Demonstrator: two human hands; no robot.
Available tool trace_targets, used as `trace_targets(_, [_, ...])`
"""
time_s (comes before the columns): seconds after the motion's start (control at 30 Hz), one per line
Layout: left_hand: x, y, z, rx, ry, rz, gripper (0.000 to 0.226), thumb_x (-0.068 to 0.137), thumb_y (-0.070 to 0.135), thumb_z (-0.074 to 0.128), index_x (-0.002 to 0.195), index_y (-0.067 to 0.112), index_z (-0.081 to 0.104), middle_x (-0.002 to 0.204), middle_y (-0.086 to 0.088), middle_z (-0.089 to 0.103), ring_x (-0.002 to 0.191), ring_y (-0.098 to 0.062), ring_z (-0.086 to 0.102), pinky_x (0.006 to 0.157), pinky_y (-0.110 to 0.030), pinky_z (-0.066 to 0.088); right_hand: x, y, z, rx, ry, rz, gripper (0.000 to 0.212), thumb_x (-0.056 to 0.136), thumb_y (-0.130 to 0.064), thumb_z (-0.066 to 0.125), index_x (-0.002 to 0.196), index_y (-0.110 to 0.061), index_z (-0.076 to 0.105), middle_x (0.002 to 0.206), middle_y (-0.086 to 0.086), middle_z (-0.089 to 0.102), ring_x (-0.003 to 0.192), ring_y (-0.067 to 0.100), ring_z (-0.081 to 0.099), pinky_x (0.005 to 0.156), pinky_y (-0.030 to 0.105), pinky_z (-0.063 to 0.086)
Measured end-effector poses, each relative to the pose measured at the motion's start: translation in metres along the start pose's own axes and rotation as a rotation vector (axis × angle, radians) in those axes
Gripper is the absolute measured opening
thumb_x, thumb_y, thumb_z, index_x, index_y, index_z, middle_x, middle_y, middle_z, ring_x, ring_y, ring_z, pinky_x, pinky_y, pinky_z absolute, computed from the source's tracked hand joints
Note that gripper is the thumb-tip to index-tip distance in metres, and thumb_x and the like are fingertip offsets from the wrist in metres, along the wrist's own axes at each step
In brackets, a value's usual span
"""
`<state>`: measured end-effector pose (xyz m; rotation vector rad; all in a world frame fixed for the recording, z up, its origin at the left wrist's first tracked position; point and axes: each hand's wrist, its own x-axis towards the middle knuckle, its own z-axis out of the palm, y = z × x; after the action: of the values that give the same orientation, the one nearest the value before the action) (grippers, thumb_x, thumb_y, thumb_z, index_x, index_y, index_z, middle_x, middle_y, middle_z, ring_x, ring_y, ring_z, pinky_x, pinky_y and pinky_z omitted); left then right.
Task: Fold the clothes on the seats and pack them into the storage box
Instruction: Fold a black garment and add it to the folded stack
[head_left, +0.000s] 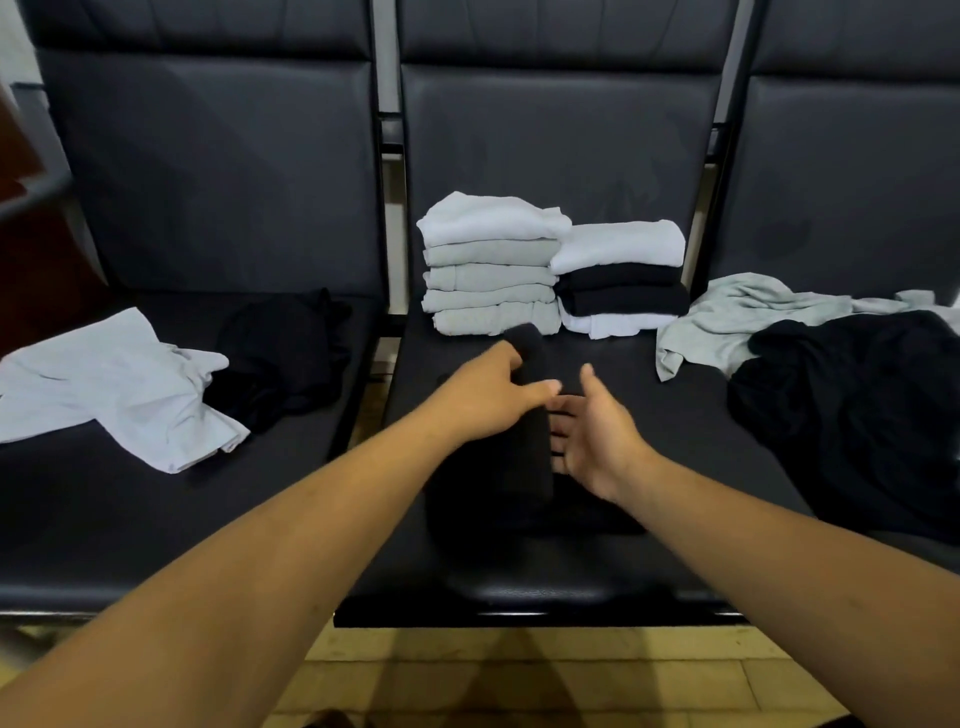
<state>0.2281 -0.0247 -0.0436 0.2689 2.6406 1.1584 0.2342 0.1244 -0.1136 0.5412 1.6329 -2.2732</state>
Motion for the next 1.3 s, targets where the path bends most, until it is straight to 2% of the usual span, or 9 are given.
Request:
trace_targets(0.1, [0.002, -0.005, 0.007, -0.27, -0.146, -0.108, 0.038, 0.097, 0.047, 0.056, 0.114, 0.013, 0.049, 0.1, -0.008, 0.071, 0.076, -0.02, 0.072, 0.066, -0.03, 0.061, 0.002, -0.007, -0.021, -0.255, 0.142, 0.007, 0.063, 0.089, -0.069, 0.054, 0.113, -0.014, 0.07, 0.099, 0.008, 0.077, 0.095, 0.025, 0.073, 0.088, 0.041, 0.057])
trace_targets(0.23, [0.013, -0.035, -0.004, -0.175, -0.036, -0.14, 0.026, 0.1, 0.035, 0.055, 0.108, 0.01, 0.056, 0.088, -0.005, 0.073, 0.067, -0.017, 0.069, 0.063, -0.029, 0.058, 0.008, 0.001, -0.022, -0.69, 0.211, -0.093, 0.048, 0.079, -0.034, 0.083, 0.116, -0.012, 0.061, 0.105, 0.004, 0.07, 0.097, 0.021, 0.068, 0.077, 0.034, 0.057])
trace_targets(0.57, [0.016, -0.079, -0.002, 0.293, -0.142, -0.118, 0.048, 0.082, 0.054, 0.072, 0.111, 0.021, 0.053, 0.103, 0.001, 0.059, 0.088, -0.013, 0.059, 0.075, -0.028, 0.048, 0.01, -0.008, -0.033, -0.469, 0.375, -0.302, 0.019, 0.097, -0.018, 0.061, 0.11, -0.009, 0.07, 0.101, 0.006, 0.072, 0.094, 0.022, 0.069, 0.087, 0.04, 0.058])
trace_targets(0.7, [0.016, -0.078, 0.01, 0.332, -0.156, -0.162, 0.053, 0.083, 0.054, 0.071, 0.118, 0.022, 0.048, 0.121, -0.001, 0.044, 0.097, -0.013, 0.055, 0.078, -0.026, 0.044, 0.013, -0.005, -0.051, -0.788, 0.49, -0.314, 0.022, 0.095, -0.026, 0.062, 0.104, -0.007, 0.058, 0.09, 0.002, 0.054, 0.08, 0.018, 0.053, 0.082, 0.04, 0.05])
trace_targets(0.8, [0.018, -0.074, 0.013, 0.324, -0.141, -0.216, 0.056, 0.083, 0.051, 0.072, 0.122, 0.021, 0.045, 0.13, -0.004, 0.035, 0.092, -0.013, 0.052, 0.076, -0.027, 0.041, 0.006, -0.006, -0.046, -1.188, 0.268, -0.401, 0.064, 0.087, -0.046, 0.072, 0.138, -0.027, 0.038, 0.12, -0.001, 0.043, 0.102, 0.02, 0.052, 0.096, 0.04, 0.047])
trace_targets(0.87, [0.018, -0.073, 0.013, 0.324, -0.142, -0.235, 0.058, 0.083, 0.051, 0.073, 0.123, 0.022, 0.044, 0.133, -0.006, 0.031, 0.084, -0.011, 0.049, 0.073, -0.027, 0.04, 0.006, 0.001, -0.042, -1.401, 0.207, -0.374, 0.06, 0.09, -0.045, 0.069, 0.139, -0.027, 0.04, 0.129, 0.004, 0.043, 0.108, 0.027, 0.058, 0.095, 0.041, 0.048])
trace_targets(1.0, [0.017, -0.072, 0.013, 0.326, -0.143, -0.246, 0.056, 0.083, 0.049, 0.074, 0.122, 0.023, 0.043, 0.135, -0.007, 0.029, 0.079, -0.009, 0.047, 0.07, -0.026, 0.039, 0.018, 0.003, -0.053, -1.331, 0.435, -0.384, 0.022, 0.098, -0.026, 0.056, 0.118, -0.017, 0.057, 0.119, 0.011, 0.055, 0.105, 0.035, 0.06, 0.083, 0.038, 0.046])
trace_targets(1.13, [0.016, -0.072, 0.013, 0.293, -0.106, -0.269, 0.067, 0.082, 0.048, 0.075, 0.131, 0.019, 0.04, 0.142, -0.011, 0.028, 0.089, -0.015, 0.051, 0.073, -0.026, 0.041, 0.018, -0.006, -0.056, -1.068, 0.65, -0.283, 0.033, 0.094, -0.007, 0.044, 0.125, -0.005, 0.053, 0.131, 0.021, 0.047, 0.11, 0.04, 0.053, 0.086, 0.039, 0.042])
trace_targets(1.3, [0.02, -0.069, 0.011, 0.059, 0.031, -0.365, 0.082, 0.082, 0.042, 0.077, 0.139, 0.007, 0.029, 0.133, -0.016, 0.05, 0.109, -0.028, 0.058, 0.079, -0.036, 0.054, 0.003, 0.002, -0.026, -1.148, 0.543, -0.693, 0.025, 0.092, -0.009, 0.053, 0.117, -0.006, 0.055, 0.117, 0.015, 0.051, 0.107, 0.03, 0.052, 0.096, 0.039, 0.043])
